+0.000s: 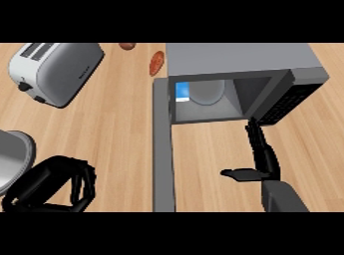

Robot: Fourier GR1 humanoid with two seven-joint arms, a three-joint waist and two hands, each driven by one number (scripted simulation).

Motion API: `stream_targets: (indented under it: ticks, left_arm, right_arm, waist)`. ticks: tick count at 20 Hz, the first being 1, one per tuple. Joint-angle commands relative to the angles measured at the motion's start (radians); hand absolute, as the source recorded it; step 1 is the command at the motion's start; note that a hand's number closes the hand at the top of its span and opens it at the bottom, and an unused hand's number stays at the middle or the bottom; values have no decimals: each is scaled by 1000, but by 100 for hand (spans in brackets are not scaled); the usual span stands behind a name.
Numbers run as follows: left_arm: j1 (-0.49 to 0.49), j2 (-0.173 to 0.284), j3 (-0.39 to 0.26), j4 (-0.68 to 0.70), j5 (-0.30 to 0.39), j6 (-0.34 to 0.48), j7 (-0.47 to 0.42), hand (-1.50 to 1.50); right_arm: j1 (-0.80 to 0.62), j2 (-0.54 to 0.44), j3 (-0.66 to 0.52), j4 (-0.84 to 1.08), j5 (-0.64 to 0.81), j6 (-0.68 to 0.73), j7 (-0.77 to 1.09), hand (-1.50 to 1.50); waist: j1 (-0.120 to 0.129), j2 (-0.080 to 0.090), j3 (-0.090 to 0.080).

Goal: Pick up the milk, place it into the microwave and close the microwave

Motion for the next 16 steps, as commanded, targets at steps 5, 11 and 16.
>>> stream_targets:
  ticks: [5, 11, 16]
  left_arm:
    - [-78, 0, -147, 98, -226, 63, -145, 150]
    - [-119, 0, -258, 198, -366, 173, -275, 150]
    - [-110, 0, -448, 282, -386, 343, -356, 150]
  right_arm:
    - [266, -62, 14, -229, -43, 103, -39, -150]
    - [496, -93, 47, -487, -95, 208, -20, -150]
    - [631, -129, 59, -741, -183, 280, 50, -150]
  waist:
    - [-9, 4, -2]
    - [4, 11, -2]
    - [7, 13, -2]
